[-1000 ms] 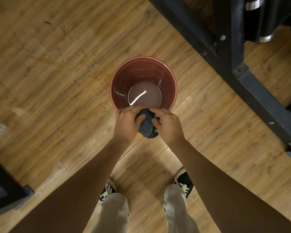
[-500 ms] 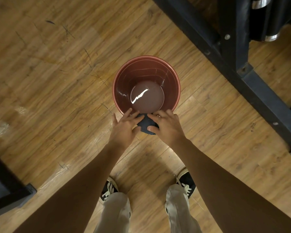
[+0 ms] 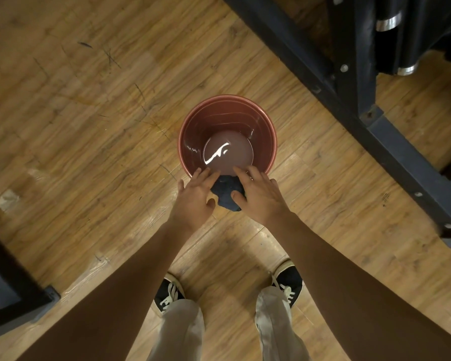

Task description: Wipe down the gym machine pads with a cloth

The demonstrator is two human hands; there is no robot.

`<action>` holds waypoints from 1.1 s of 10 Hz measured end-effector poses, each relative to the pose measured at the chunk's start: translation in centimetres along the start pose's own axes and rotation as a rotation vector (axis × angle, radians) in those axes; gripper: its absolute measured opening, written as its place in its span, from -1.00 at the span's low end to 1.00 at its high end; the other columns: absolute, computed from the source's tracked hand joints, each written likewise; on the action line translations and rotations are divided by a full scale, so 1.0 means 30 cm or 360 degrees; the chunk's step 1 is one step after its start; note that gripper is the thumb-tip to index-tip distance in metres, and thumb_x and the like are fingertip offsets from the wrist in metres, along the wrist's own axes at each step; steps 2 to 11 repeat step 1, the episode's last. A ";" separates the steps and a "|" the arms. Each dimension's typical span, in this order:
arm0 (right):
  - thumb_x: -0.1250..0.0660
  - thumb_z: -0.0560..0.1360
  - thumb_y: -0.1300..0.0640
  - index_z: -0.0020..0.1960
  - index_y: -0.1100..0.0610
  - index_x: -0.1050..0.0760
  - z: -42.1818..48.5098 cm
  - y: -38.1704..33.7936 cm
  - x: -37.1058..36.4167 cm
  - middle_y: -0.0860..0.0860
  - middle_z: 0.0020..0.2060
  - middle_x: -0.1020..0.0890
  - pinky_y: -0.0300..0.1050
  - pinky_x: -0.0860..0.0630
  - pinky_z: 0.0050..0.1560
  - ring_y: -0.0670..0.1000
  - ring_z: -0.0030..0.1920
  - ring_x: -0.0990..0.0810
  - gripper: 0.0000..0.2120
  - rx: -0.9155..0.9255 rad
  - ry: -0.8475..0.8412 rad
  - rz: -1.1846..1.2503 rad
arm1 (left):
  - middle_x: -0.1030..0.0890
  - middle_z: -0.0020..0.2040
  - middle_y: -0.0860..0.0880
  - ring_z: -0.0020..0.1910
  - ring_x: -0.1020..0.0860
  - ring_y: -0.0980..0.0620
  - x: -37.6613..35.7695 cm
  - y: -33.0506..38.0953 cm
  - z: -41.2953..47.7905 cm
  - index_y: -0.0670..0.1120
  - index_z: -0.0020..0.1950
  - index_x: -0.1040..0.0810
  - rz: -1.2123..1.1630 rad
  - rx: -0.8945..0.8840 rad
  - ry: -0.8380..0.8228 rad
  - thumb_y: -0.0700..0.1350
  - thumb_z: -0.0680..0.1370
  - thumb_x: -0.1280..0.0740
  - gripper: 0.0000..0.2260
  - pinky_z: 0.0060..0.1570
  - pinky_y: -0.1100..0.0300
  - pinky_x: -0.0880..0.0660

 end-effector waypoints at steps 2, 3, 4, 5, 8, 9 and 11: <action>-0.21 0.66 -0.04 0.60 0.00 -0.20 -0.019 -0.010 0.032 0.02 0.46 -0.35 0.10 -0.34 0.30 0.12 0.38 -0.39 -0.46 -0.0054 0.0082 0.0016 | -0.17 0.64 -0.05 0.65 -0.03 -0.08 0.018 0.018 -0.014 0.05 0.65 -0.17 0.0017 0.0046 0.0071 -0.20 0.61 -0.32 -0.36 0.56 -0.25 0.05; -0.21 0.66 -0.04 0.60 0.00 -0.20 -0.019 -0.010 0.032 0.02 0.46 -0.35 0.10 -0.34 0.30 0.12 0.38 -0.39 -0.46 -0.0054 0.0082 0.0016 | -0.17 0.64 -0.05 0.65 -0.03 -0.08 0.018 0.018 -0.014 0.05 0.65 -0.17 0.0017 0.0046 0.0071 -0.20 0.61 -0.32 -0.36 0.56 -0.25 0.05; -0.21 0.66 -0.04 0.60 0.00 -0.20 -0.019 -0.010 0.032 0.02 0.46 -0.35 0.10 -0.34 0.30 0.12 0.38 -0.39 -0.46 -0.0054 0.0082 0.0016 | -0.17 0.64 -0.05 0.65 -0.03 -0.08 0.018 0.018 -0.014 0.05 0.65 -0.17 0.0017 0.0046 0.0071 -0.20 0.61 -0.32 -0.36 0.56 -0.25 0.05; -0.21 0.66 -0.04 0.60 0.00 -0.20 -0.019 -0.010 0.032 0.02 0.46 -0.35 0.10 -0.34 0.30 0.12 0.38 -0.39 -0.46 -0.0054 0.0082 0.0016 | -0.17 0.64 -0.05 0.65 -0.03 -0.08 0.018 0.018 -0.014 0.05 0.65 -0.17 0.0017 0.0046 0.0071 -0.20 0.61 -0.32 -0.36 0.56 -0.25 0.05; -0.21 0.66 -0.04 0.60 0.00 -0.20 -0.019 -0.010 0.032 0.02 0.46 -0.35 0.10 -0.34 0.30 0.12 0.38 -0.39 -0.46 -0.0054 0.0082 0.0016 | -0.17 0.64 -0.05 0.65 -0.03 -0.08 0.018 0.018 -0.014 0.05 0.65 -0.17 0.0017 0.0046 0.0071 -0.20 0.61 -0.32 -0.36 0.56 -0.25 0.05; -0.21 0.66 -0.04 0.60 0.00 -0.20 -0.019 -0.010 0.032 0.02 0.46 -0.35 0.10 -0.34 0.30 0.12 0.38 -0.39 -0.46 -0.0054 0.0082 0.0016 | -0.17 0.64 -0.05 0.65 -0.03 -0.08 0.018 0.018 -0.014 0.05 0.65 -0.17 0.0017 0.0046 0.0071 -0.20 0.61 -0.32 -0.36 0.56 -0.25 0.05; -0.21 0.66 -0.04 0.60 0.00 -0.20 -0.019 -0.010 0.032 0.02 0.46 -0.35 0.10 -0.34 0.30 0.12 0.38 -0.39 -0.46 -0.0054 0.0082 0.0016 | -0.17 0.64 -0.05 0.65 -0.03 -0.08 0.018 0.018 -0.014 0.05 0.65 -0.17 0.0017 0.0046 0.0071 -0.20 0.61 -0.32 -0.36 0.56 -0.25 0.05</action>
Point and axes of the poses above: each hand's wrist, its own z-axis towards the middle knuckle, its own x-axis out of the back of the hand, y = z × x, the point moved 1 cm from there along z, towards the middle knuckle
